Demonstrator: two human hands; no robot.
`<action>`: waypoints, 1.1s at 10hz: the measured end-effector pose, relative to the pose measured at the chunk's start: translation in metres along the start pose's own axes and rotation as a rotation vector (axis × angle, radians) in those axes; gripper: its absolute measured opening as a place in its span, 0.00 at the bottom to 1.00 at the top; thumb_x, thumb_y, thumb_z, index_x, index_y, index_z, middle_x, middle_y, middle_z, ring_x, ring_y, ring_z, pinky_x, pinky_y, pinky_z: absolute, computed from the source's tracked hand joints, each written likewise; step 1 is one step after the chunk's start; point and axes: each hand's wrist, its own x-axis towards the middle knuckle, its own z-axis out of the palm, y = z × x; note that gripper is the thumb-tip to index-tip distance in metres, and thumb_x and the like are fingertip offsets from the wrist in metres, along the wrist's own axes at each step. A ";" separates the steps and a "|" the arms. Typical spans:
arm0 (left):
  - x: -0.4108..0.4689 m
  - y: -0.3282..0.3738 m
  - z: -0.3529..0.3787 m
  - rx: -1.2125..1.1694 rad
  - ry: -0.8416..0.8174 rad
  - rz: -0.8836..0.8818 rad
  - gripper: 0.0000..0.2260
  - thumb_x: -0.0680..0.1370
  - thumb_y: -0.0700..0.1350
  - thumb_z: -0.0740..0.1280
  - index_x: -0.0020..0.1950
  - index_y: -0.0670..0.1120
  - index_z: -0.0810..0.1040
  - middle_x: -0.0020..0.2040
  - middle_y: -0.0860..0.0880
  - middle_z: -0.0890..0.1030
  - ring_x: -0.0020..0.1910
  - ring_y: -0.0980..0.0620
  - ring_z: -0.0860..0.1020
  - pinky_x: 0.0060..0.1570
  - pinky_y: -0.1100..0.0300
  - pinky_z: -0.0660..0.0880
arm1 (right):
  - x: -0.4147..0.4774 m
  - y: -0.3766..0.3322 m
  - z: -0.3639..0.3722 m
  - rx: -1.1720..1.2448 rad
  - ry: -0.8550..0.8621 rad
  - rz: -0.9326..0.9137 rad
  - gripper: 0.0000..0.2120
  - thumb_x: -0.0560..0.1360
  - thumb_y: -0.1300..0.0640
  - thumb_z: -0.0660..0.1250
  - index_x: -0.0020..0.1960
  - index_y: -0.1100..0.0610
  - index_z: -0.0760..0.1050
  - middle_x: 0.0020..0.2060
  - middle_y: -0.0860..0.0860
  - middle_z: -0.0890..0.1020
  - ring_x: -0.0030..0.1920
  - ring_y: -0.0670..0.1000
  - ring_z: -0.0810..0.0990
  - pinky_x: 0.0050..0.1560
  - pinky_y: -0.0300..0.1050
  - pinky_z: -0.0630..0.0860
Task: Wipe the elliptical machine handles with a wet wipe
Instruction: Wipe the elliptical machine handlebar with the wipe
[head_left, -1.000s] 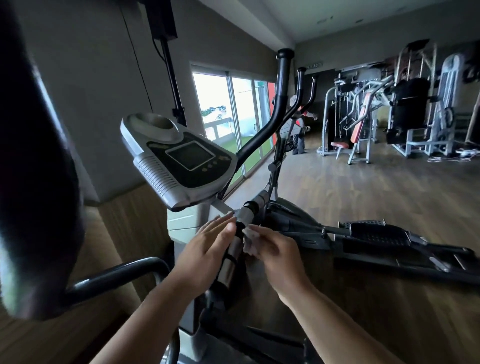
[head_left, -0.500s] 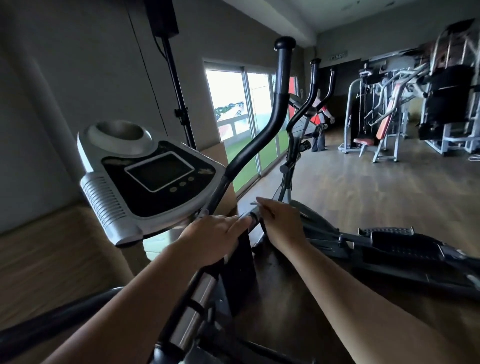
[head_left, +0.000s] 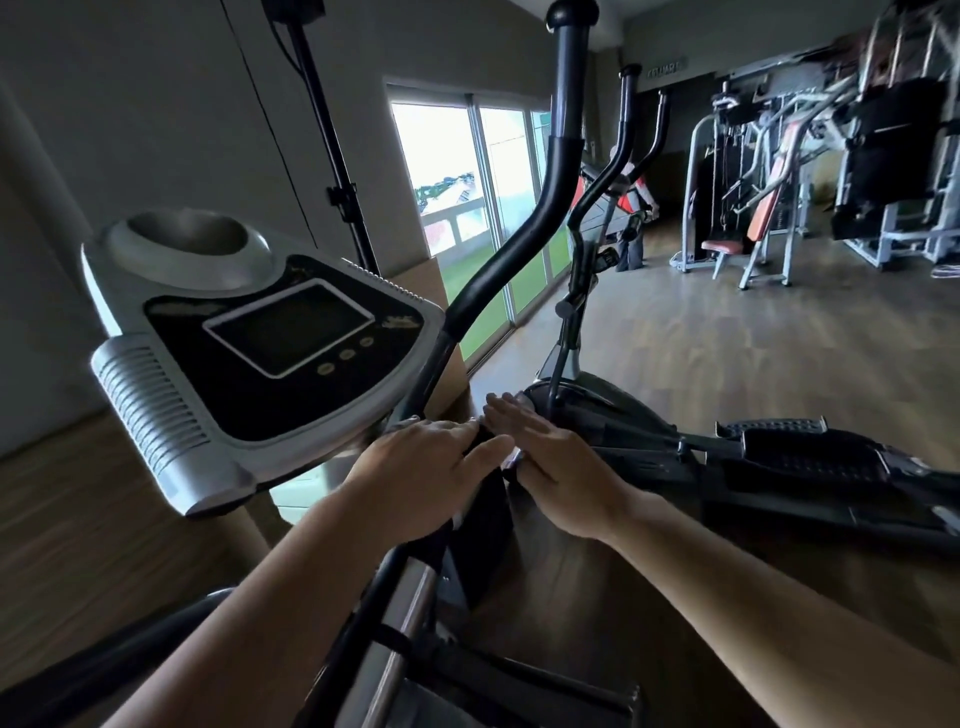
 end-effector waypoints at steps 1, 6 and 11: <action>-0.003 0.005 -0.006 -0.106 0.018 -0.062 0.27 0.84 0.61 0.46 0.72 0.50 0.74 0.66 0.46 0.82 0.66 0.46 0.79 0.65 0.51 0.74 | -0.002 0.005 0.017 0.213 0.109 0.077 0.30 0.80 0.49 0.57 0.81 0.45 0.56 0.84 0.46 0.54 0.84 0.41 0.47 0.85 0.45 0.48; -0.001 0.016 -0.012 -0.212 -0.046 -0.232 0.24 0.86 0.58 0.44 0.69 0.53 0.75 0.59 0.46 0.83 0.63 0.45 0.79 0.63 0.50 0.72 | -0.013 -0.078 0.097 0.866 0.563 0.279 0.32 0.85 0.46 0.50 0.84 0.53 0.42 0.83 0.38 0.43 0.81 0.34 0.42 0.81 0.33 0.44; 0.000 0.013 -0.012 -0.190 -0.102 -0.234 0.24 0.84 0.56 0.58 0.79 0.52 0.67 0.77 0.49 0.72 0.75 0.48 0.70 0.73 0.53 0.67 | 0.013 0.000 -0.005 -0.121 0.212 -0.018 0.20 0.78 0.67 0.66 0.69 0.58 0.80 0.70 0.56 0.80 0.73 0.54 0.77 0.77 0.44 0.67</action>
